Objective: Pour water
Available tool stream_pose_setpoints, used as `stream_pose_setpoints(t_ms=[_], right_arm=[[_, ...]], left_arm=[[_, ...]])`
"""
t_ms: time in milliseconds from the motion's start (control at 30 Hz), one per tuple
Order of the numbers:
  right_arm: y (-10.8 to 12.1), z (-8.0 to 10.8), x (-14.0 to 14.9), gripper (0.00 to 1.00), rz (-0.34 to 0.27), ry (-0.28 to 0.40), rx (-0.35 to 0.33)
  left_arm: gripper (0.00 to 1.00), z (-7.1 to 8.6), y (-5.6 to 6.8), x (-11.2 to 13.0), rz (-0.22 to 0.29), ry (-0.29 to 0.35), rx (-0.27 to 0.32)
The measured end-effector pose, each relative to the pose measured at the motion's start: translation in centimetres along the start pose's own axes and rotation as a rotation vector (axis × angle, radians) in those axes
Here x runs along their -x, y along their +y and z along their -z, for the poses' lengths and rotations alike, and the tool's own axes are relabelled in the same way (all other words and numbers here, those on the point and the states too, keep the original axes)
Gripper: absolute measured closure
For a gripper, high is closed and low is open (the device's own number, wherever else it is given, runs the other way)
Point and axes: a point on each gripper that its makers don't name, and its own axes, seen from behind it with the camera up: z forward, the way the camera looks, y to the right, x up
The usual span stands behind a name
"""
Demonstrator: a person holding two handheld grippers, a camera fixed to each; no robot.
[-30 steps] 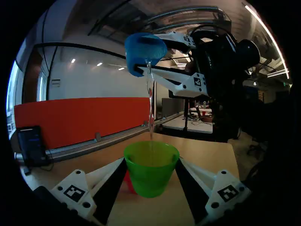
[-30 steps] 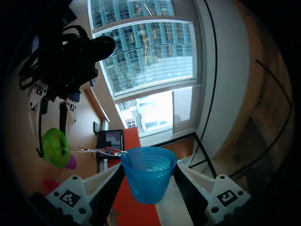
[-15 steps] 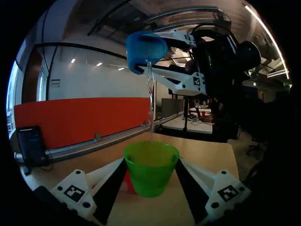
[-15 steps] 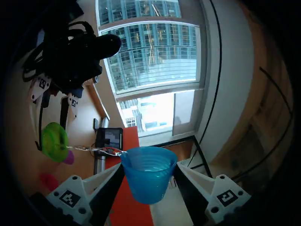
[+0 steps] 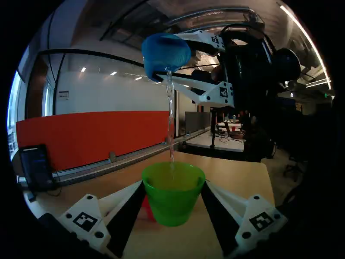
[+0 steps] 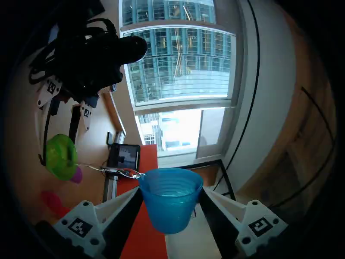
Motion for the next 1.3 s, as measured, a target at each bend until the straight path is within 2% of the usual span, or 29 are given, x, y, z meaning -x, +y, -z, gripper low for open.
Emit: stream_pose_setpoints(t_ms=[900, 1300], right_arm=[[0.9, -0.4, -0.8, 0.11, 0.171, 0.003, 0.01], [0.7, -0.2, -1.2, 0.11, 0.177, 0.011, 0.008]], left_arm=[[0.14, 0.0, -0.2, -0.1, 0.004, -0.002, 0.001], [0.14, -0.2, 0.0, -0.1, 0.003, 0.0, 0.002]])
